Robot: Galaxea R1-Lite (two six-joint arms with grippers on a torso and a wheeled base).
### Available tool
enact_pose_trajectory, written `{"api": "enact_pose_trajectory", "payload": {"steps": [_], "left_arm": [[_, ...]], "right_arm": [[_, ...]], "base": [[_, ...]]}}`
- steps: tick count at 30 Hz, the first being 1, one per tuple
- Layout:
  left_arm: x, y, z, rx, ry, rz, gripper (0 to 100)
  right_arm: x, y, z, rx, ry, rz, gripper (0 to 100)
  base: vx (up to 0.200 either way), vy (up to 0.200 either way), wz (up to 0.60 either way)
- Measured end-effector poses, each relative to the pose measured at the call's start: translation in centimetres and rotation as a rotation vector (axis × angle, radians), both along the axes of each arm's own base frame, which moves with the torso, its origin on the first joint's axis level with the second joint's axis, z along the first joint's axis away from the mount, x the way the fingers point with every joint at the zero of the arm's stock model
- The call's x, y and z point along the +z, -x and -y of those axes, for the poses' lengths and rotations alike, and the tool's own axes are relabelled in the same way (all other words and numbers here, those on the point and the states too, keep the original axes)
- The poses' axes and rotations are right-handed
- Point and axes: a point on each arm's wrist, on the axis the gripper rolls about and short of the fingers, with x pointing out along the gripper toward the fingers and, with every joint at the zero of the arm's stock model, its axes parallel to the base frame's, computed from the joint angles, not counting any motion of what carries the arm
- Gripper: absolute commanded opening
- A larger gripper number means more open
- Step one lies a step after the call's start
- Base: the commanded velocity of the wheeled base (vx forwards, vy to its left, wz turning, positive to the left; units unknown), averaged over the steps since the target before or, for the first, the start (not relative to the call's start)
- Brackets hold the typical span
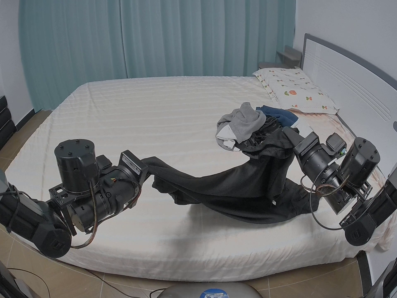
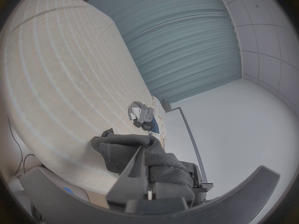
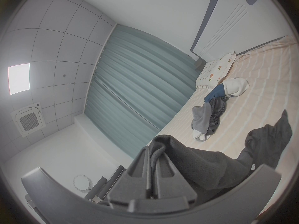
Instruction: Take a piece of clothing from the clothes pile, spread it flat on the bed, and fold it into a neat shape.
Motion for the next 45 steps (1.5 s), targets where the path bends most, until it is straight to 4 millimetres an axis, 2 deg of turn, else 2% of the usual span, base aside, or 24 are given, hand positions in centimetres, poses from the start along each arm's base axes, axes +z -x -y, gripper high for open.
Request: {"api": "enact_pose_trajectory", "payload": {"steps": [43,45], "left_arm": [[0.47,0.5,-0.25,-0.005,0.004,0.008,0],[0.47,0.5,-0.25,-0.007,0.003,0.008,0]], "right_arm": [[0.8,0.46,-0.16,0.038,-0.05,0.012,0],[0.72,0.47,-0.16,0.039,-0.049,0.01,0]], "base": [[0.0,0.2,0.0],[0.0,0.0,0.0]]}}
